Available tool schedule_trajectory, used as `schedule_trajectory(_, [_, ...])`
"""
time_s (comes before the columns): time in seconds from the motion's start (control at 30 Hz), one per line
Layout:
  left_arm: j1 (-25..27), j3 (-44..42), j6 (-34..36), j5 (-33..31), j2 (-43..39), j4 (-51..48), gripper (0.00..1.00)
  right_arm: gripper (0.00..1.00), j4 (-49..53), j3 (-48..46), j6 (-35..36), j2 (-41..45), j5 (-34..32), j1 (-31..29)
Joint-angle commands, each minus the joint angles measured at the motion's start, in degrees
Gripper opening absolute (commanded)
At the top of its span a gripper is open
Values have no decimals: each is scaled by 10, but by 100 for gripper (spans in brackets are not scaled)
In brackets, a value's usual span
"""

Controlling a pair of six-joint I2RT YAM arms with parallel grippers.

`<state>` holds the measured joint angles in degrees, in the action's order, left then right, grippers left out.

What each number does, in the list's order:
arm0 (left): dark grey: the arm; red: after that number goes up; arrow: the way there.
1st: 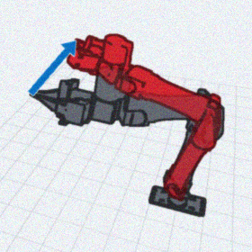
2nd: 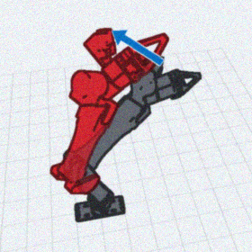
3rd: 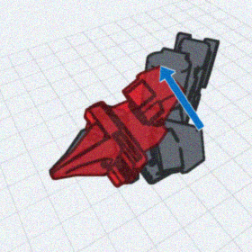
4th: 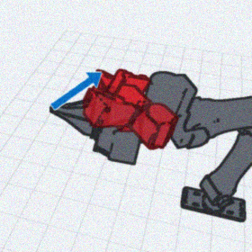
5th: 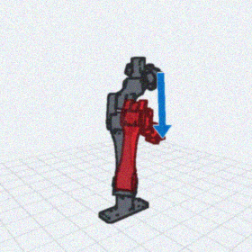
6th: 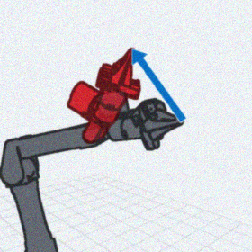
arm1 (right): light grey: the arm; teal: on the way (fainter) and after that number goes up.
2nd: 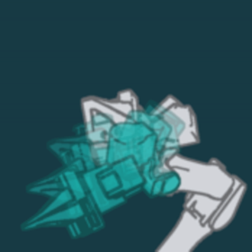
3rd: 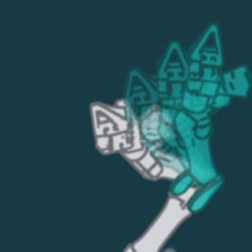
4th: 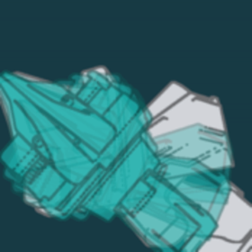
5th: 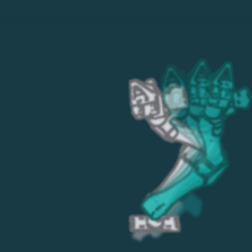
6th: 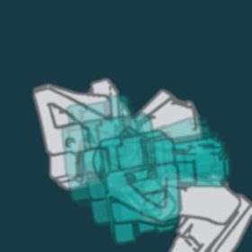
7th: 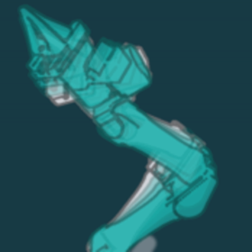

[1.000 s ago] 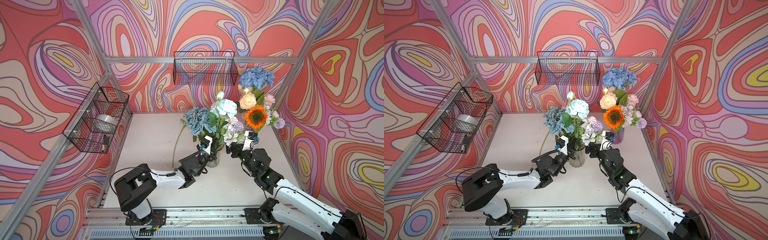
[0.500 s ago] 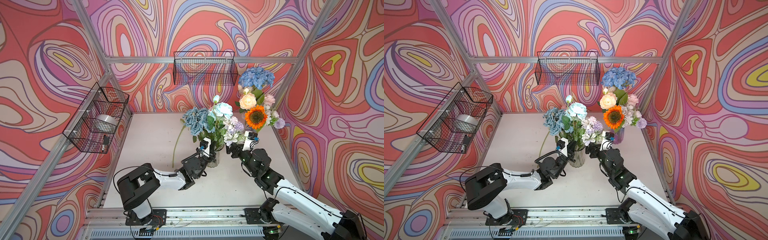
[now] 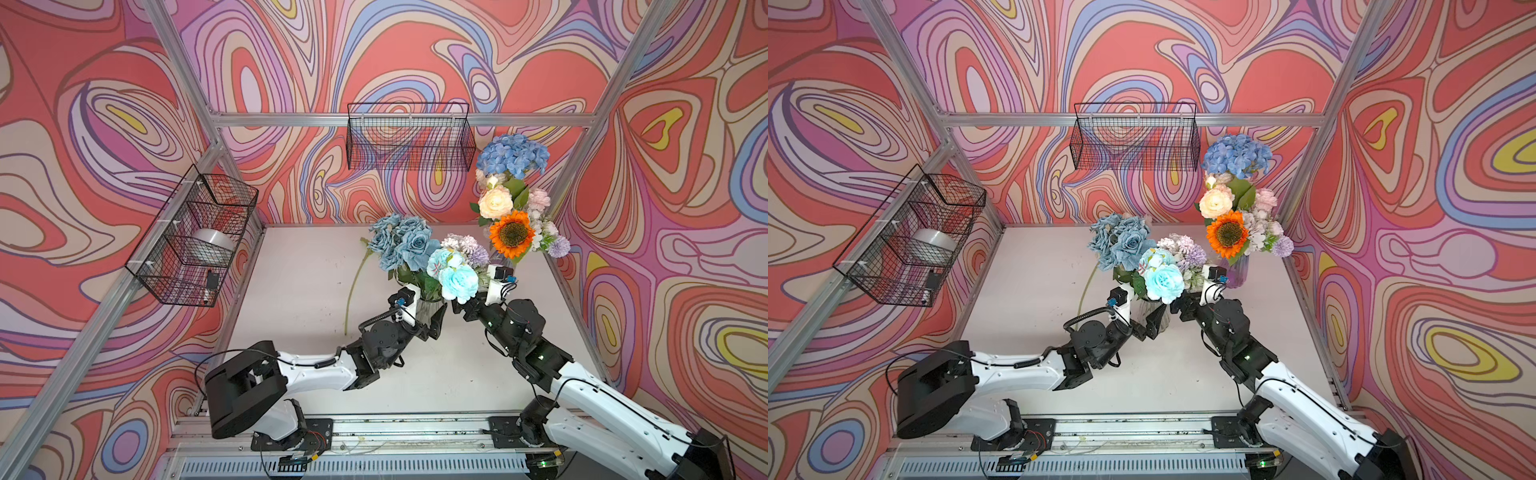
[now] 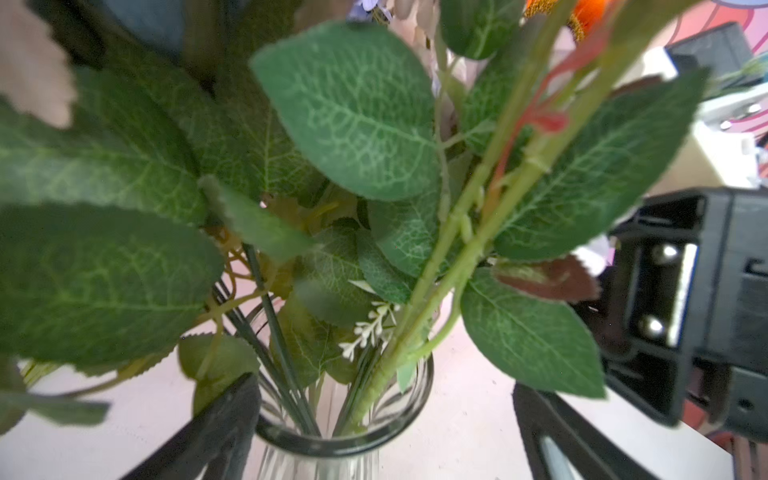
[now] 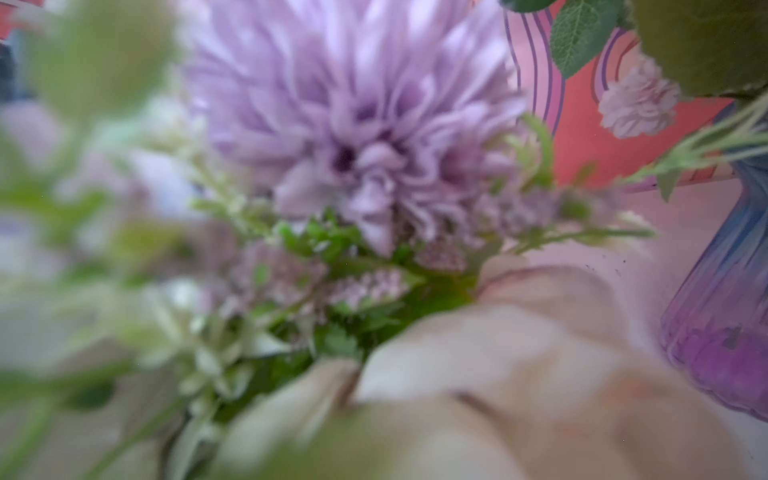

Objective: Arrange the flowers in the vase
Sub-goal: 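Lower the white rose stems into the clear vase with the left gripper, then open the left gripper and move it to the white flower stem on the table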

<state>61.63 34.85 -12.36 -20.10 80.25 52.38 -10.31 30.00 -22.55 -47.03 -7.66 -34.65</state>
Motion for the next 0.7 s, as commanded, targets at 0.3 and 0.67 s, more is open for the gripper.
schedule_trajectory(0.3, [-42,-73,-108,-34,-187,-294,97,88,146,-3,2,26,141,-3])
schedule_trajectory(0.67, [-278,-71,-122,142,-158,-324,87,93,145,-7,5,19,130,-3])
